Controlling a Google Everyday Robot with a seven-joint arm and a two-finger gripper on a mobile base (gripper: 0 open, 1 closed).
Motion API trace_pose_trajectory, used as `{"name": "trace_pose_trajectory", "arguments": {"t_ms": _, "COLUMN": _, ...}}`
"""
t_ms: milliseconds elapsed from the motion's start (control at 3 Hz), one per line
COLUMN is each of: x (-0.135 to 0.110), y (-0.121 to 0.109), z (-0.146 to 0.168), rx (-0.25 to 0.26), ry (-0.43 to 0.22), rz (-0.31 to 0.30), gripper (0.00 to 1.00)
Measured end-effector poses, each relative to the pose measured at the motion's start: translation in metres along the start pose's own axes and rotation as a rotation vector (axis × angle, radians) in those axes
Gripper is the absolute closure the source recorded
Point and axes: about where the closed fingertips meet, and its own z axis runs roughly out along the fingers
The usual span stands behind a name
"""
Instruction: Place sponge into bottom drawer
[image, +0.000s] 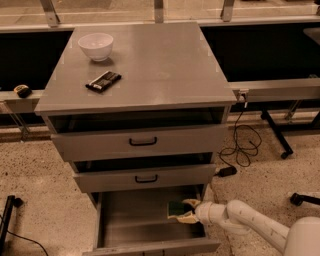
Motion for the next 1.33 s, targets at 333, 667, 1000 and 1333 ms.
{"name": "trace_pose_trajectory", "arguments": {"t_ms": 333, "x": 0.019, "y": 0.01, "z": 0.033, "rx": -0.016, "ry": 0.068, "rz": -0.004, "gripper": 1.0}}
{"name": "trace_pose_trajectory", "arguments": {"t_ms": 667, "x": 0.032, "y": 0.02, "z": 0.063, "rx": -0.035, "ry": 0.135, "rz": -0.008, "gripper": 1.0}}
{"name": "trace_pose_trajectory", "arguments": {"t_ms": 1000, "x": 0.042, "y": 0.027, "z": 0.085, "rx": -0.061, "ry": 0.155, "rz": 0.002, "gripper": 1.0}}
{"name": "trace_pose_trajectory", "arguments": {"t_ms": 1333, "x": 0.045, "y": 0.031, "z": 0.097, "rx": -0.075, "ry": 0.142, "rz": 0.006, "gripper": 1.0}}
